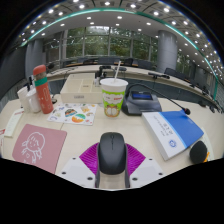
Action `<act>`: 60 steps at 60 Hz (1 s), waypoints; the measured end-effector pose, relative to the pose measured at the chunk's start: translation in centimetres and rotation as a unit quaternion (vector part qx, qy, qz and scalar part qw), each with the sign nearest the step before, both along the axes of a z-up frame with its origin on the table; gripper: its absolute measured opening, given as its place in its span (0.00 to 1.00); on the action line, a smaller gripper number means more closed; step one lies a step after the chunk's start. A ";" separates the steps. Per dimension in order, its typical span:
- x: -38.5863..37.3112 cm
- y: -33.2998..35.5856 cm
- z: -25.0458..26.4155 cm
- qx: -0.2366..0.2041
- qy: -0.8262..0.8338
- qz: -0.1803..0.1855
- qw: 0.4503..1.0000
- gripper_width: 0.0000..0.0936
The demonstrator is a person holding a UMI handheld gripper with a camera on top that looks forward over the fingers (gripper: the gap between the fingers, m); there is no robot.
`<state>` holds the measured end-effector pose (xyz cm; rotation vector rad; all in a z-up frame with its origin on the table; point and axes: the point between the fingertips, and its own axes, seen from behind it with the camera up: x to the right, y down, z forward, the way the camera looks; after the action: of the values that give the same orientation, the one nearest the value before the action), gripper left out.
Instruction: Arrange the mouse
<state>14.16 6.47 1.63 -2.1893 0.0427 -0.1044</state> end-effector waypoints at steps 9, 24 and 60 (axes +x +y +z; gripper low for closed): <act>-5.3 -0.1 8.1 0.052 0.024 -0.004 0.998 0.36; -21.9 -0.9 9.2 0.049 0.050 0.031 0.997 0.36; -27.9 -6.1 4.5 -0.006 0.000 0.013 1.000 0.92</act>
<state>-13.74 0.36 6.11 -2.2011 0.0127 -0.0897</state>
